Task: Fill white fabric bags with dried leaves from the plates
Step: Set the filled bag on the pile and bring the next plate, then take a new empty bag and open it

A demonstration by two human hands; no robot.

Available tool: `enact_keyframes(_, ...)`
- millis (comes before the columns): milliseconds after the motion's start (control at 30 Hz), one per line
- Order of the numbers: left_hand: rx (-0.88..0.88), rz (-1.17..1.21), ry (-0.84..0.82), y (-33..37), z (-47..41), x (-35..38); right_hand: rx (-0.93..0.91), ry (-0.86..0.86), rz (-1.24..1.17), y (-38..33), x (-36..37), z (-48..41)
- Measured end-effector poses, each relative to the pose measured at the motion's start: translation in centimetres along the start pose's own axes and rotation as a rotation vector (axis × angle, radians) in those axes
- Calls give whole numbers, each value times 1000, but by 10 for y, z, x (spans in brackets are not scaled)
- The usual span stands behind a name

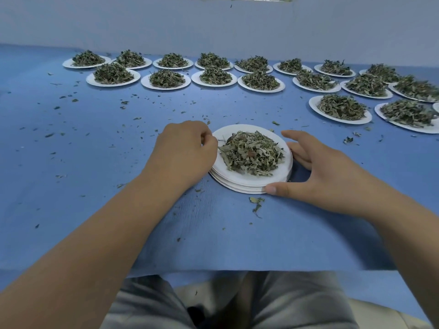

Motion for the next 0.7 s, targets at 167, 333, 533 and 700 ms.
enact_keyframes(167,188,-136,151,41,3,-14,79,84,-40,19,-18,0)
enact_keyframes(333,366,-103,-16,133,-11,37,151,459,59,62,-77,-1)
enact_keyframes(533,489,40,-152,247,-18,118,321,511,331,154,-128,6)
enact_keyframes(700,429,226,-283,290,-19,179,696,455,571,249,-181,22)
Point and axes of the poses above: each hand's wrist, its own z-axis away from the middle knuckle, its own x-axis out of the palm, y = z × x, the point moved 9 cm from there along -z, towards the middle knuckle, and after that the axes turned 4 degrees about x, right-handed, at the moved point
